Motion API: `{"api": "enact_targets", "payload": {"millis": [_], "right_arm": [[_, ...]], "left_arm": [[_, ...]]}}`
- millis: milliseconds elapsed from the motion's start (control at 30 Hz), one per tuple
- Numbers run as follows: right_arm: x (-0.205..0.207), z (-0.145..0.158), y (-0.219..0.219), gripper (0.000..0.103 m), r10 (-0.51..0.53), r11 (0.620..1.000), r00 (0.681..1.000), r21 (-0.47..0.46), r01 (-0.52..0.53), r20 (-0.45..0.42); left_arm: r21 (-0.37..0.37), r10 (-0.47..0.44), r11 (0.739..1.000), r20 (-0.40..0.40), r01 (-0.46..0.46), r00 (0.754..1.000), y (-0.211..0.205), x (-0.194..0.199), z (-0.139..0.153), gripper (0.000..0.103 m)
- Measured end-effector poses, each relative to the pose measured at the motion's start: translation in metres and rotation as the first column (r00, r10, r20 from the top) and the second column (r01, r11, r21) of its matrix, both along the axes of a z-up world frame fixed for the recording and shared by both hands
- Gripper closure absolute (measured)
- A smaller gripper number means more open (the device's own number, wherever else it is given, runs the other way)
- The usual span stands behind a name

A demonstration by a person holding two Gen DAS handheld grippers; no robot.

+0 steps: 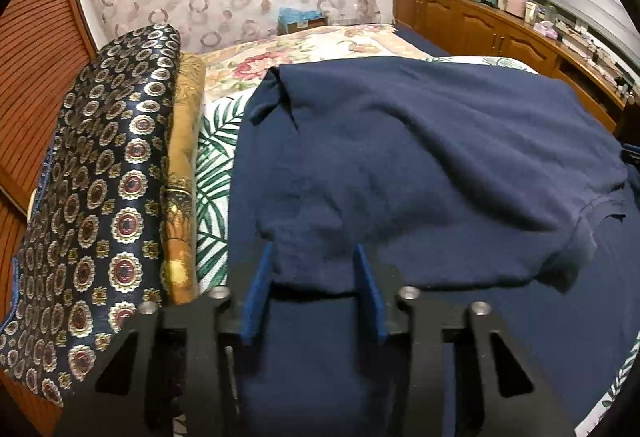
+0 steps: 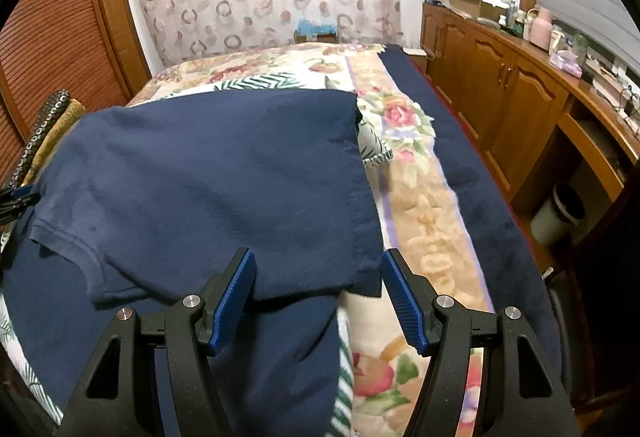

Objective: Fold small clothes

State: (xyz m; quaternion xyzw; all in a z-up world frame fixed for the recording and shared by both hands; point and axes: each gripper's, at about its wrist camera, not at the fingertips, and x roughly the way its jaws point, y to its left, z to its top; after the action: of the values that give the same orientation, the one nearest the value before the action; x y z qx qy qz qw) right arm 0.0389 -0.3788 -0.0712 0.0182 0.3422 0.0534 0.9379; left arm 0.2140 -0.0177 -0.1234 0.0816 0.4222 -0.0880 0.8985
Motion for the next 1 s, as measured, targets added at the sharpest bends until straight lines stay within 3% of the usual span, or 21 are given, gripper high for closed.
{"api": "enact_targets", "payload": {"millis": [67, 100, 200, 267, 333, 433, 800, 1000], "right_arm": [[0.004, 0.0, -0.001, 0.037, 0.0, 1.0, 1.0, 0.011, 0.0, -0.012], [0.005, -0.001, -0.002, 0.039, 0.002, 1.0, 1.0, 0.018, -0.002, -0.017], [0.009, 0.0, -0.003, 0.044, 0.003, 1.0, 0.999, 0.029, -0.002, -0.033], [0.011, 0.003, -0.005, 0.056, 0.003, 0.999, 0.999, 0.032, -0.002, -0.037], [0.01, 0.004, -0.003, 0.075, 0.015, 0.999, 0.999, 0.03, -0.014, -0.04], [0.011, 0.009, 0.001, 0.091, 0.022, 1.0, 0.999, -0.009, -0.022, -0.031], [-0.029, 0.053, 0.026, 0.094, 0.01, 0.995, 0.986, -0.101, 0.007, 0.168], [-0.028, 0.054, 0.019, 0.094, -0.012, 0.997, 0.99, -0.077, 0.023, 0.139]], "left_arm": [[-0.019, -0.009, 1.0, -0.012, 0.009, 1.0, 0.0, 0.002, 0.0, 0.072], [-0.023, -0.014, 1.0, -0.018, 0.014, 1.0, -0.001, 0.002, 0.0, 0.083], [-0.008, -0.021, 1.0, -0.015, 0.021, 1.0, -0.003, 0.002, 0.0, 0.09], [-0.001, -0.021, 1.0, -0.002, 0.021, 1.0, -0.004, 0.0, 0.001, 0.092], [-0.007, -0.019, 1.0, 0.024, 0.019, 1.0, -0.003, -0.004, 0.007, 0.092], [-0.035, -0.008, 0.999, 0.071, 0.01, 0.997, 0.001, -0.01, 0.021, 0.092], [-0.076, 0.009, 0.997, 0.169, 0.004, 0.986, 0.017, -0.022, 0.056, 0.092], [-0.074, 0.01, 0.997, 0.161, 0.002, 0.987, 0.018, -0.023, 0.051, 0.092]]}}
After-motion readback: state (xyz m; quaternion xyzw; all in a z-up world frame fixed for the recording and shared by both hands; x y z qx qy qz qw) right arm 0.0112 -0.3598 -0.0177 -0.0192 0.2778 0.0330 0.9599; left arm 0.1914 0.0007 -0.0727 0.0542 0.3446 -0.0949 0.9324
